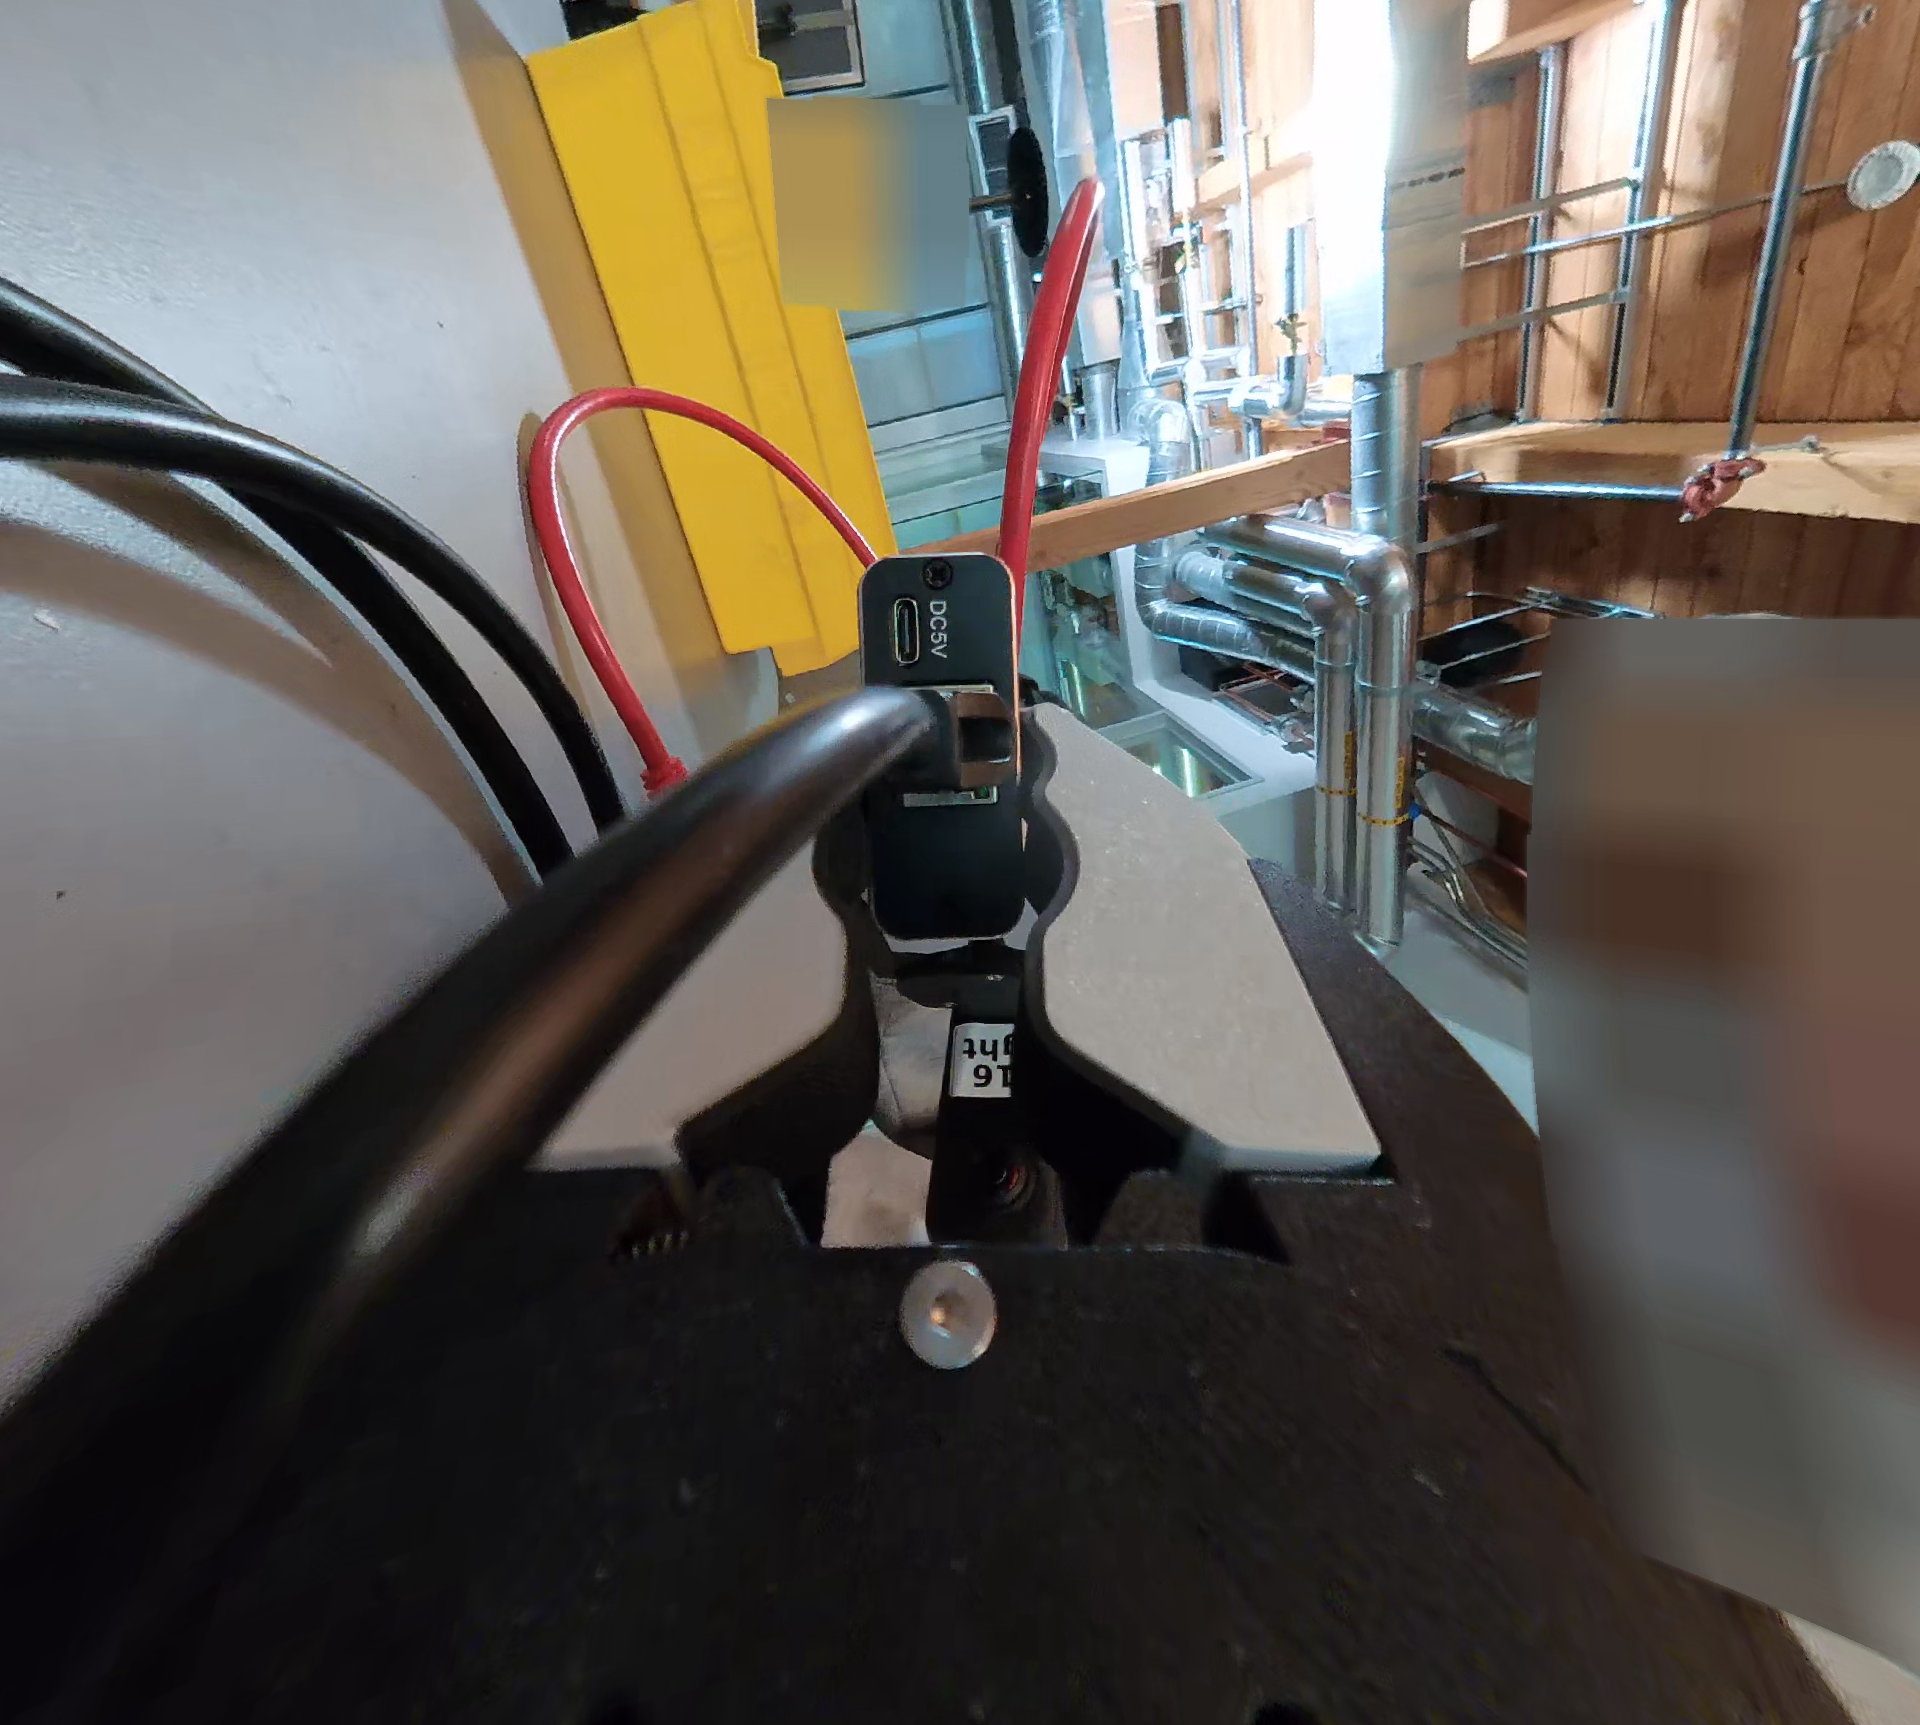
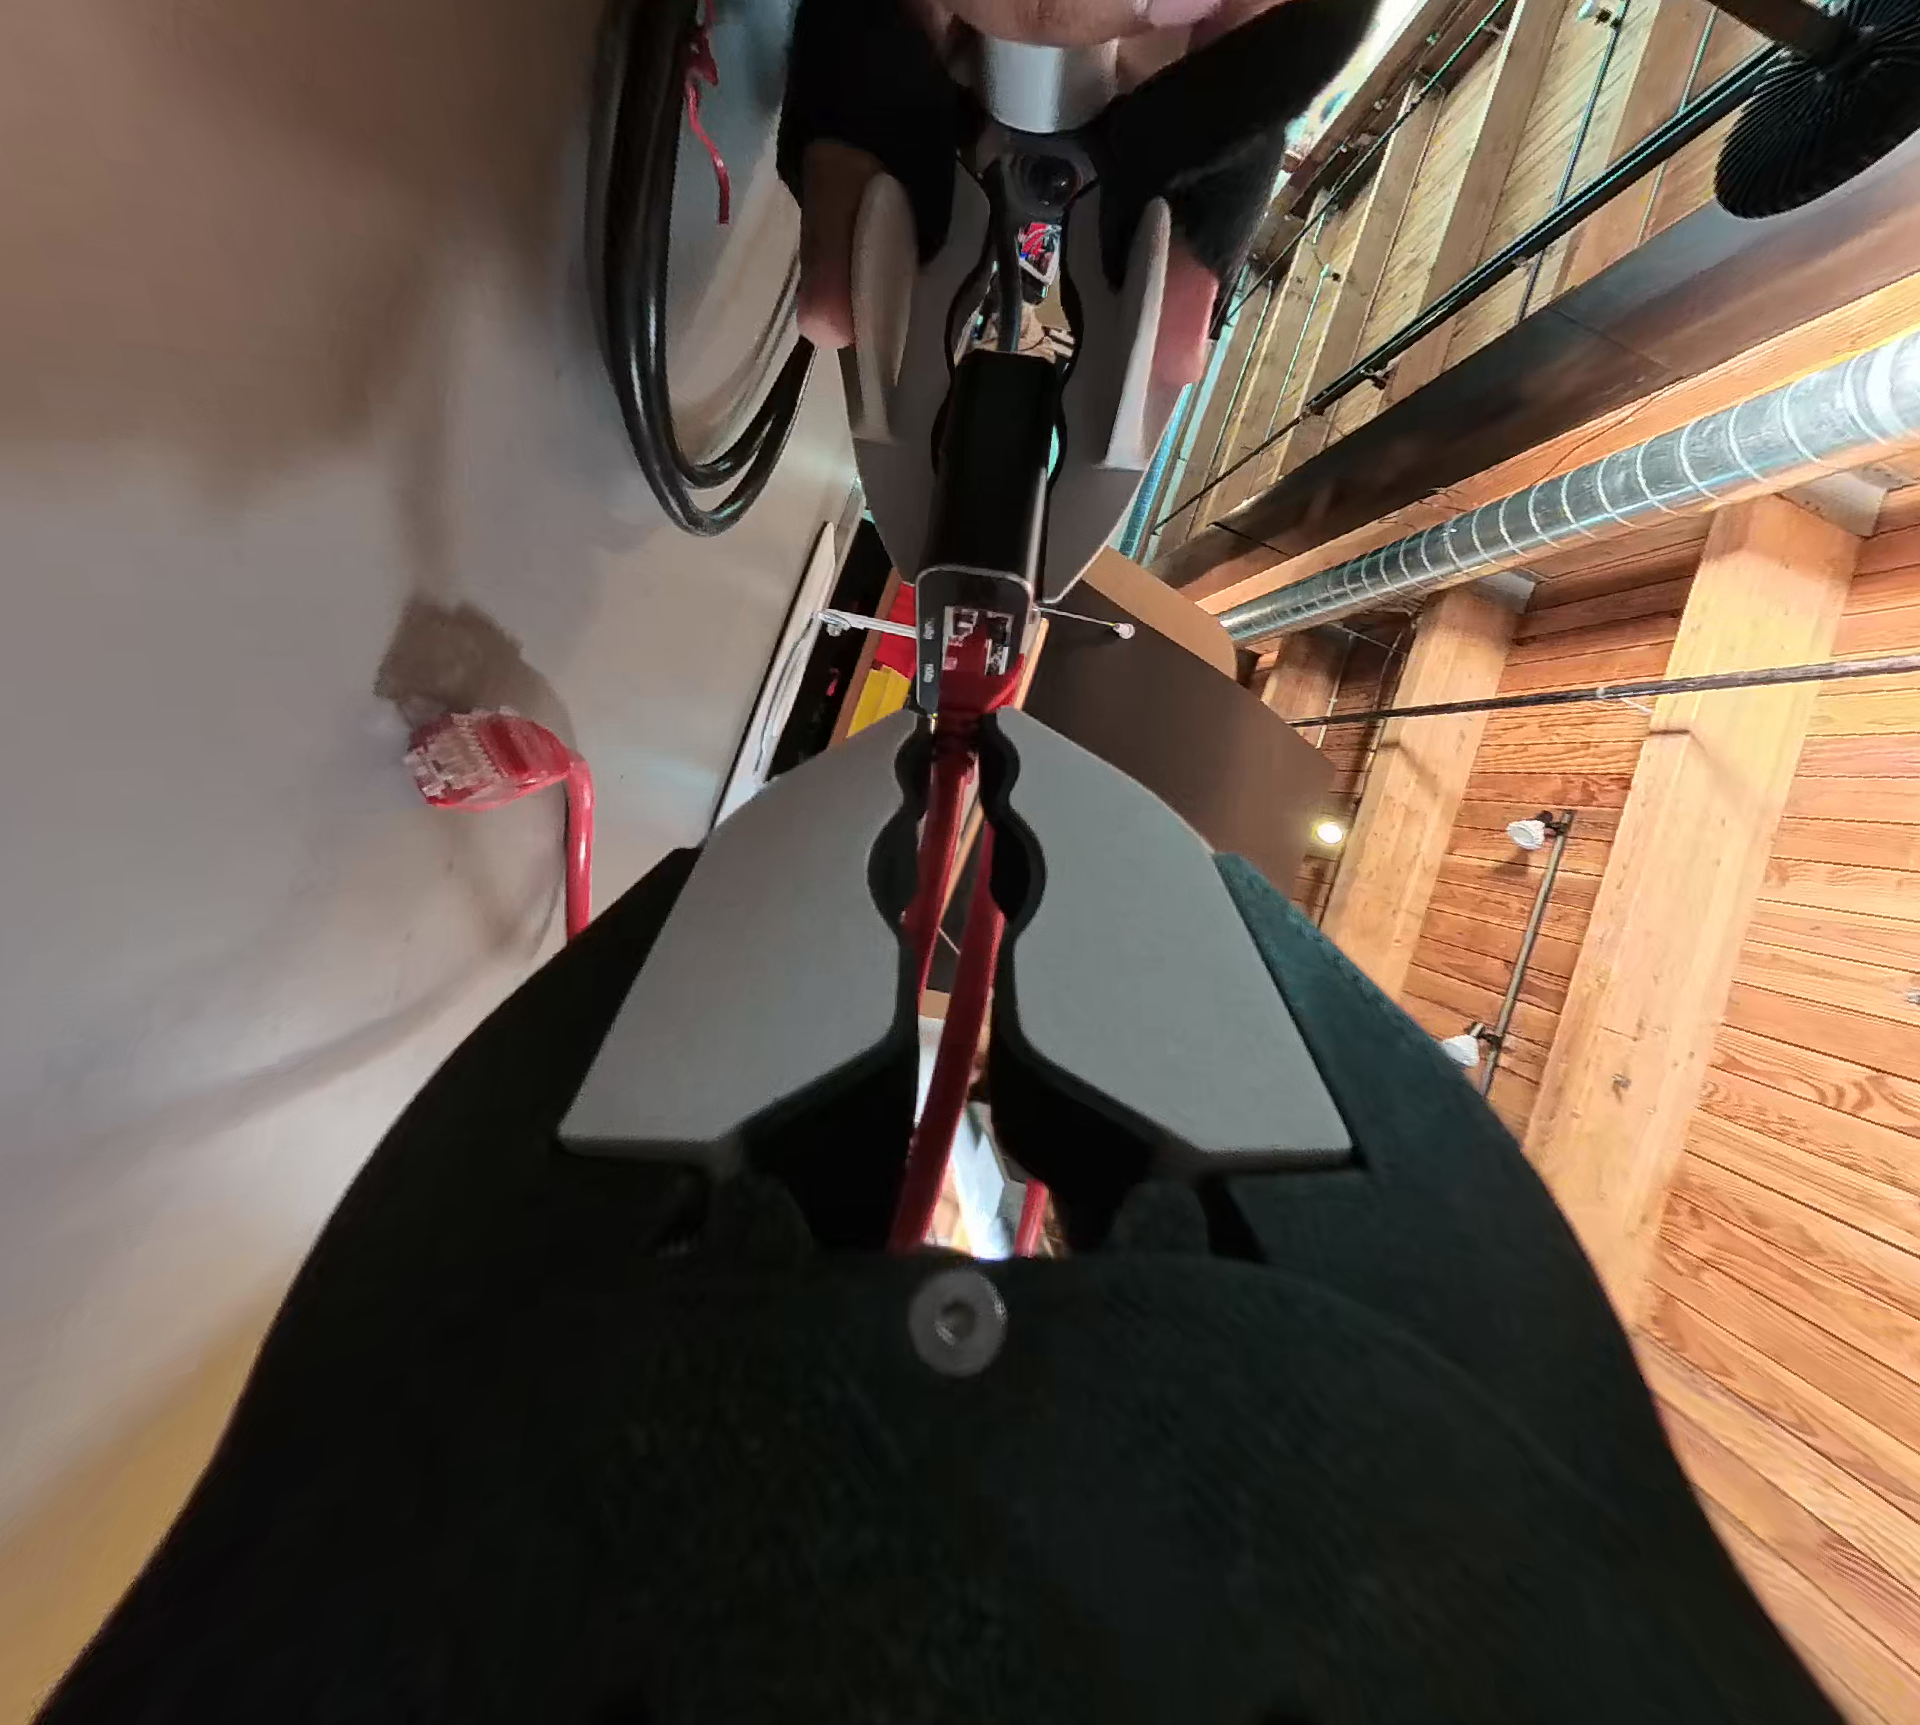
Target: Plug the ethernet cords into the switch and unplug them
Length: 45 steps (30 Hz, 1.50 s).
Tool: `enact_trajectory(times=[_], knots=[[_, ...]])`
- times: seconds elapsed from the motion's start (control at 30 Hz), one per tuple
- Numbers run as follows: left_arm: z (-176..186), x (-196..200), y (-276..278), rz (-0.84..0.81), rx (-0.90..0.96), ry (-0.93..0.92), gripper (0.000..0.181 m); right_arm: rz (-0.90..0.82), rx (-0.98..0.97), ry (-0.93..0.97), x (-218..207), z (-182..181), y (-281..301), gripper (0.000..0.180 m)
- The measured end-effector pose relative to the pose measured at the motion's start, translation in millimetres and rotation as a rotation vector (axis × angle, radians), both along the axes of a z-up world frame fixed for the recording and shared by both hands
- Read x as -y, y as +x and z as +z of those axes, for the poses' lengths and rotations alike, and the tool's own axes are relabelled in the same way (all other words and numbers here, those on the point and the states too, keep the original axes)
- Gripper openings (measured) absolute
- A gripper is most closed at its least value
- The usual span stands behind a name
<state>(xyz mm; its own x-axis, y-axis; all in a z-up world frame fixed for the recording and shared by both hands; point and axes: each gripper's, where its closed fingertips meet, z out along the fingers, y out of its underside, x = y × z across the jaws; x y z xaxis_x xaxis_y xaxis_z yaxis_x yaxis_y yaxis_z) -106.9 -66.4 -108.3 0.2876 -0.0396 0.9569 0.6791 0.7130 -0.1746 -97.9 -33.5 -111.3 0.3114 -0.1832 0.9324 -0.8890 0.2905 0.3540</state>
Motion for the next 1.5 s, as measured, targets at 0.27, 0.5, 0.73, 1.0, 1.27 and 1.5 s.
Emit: enact_trajectory(times=[0.27, 0.5, 0.73, 1.0, 1.27, 1.5], knots=[[13.0, 6.4, -3.7, 0.074, -0.059, 0.086, 0.027, -0.059, 0.169, -0.097, 6.5, 14.5, -8.1, 0.009], [14.6, 31.7, -6.6, 0.207, -0.085, 0.115, 0.022, -0.13, 0.451, -0.212, 6.6, 25.4, -20.8, 0.028], [22.8, 52.5, -5.2, 0.307, -0.156, 0.144, 0.021, -0.114, 1.31, -0.186, 8.3, 15.5, -7.1, 0.022], [31.3, 43.9, -2.9, 0.265, -0.214, 0.142, 0.022, 0.015, 2.37, -0.125, 6.9, 21.2, -6.1, 0.022], [32.2, 20.3, -2.7, 0.189, -0.232, 0.093, 0.022, 0.177, 2.699, -0.129, 1.3, 33.5, -14.2, 0.031], [29.3, 3.4, -3.4, 0.152, -0.23, 0.032, 0.021, 0.166, 2.696, -0.1, -1.0, 30.7, -13.6, 0.014]])
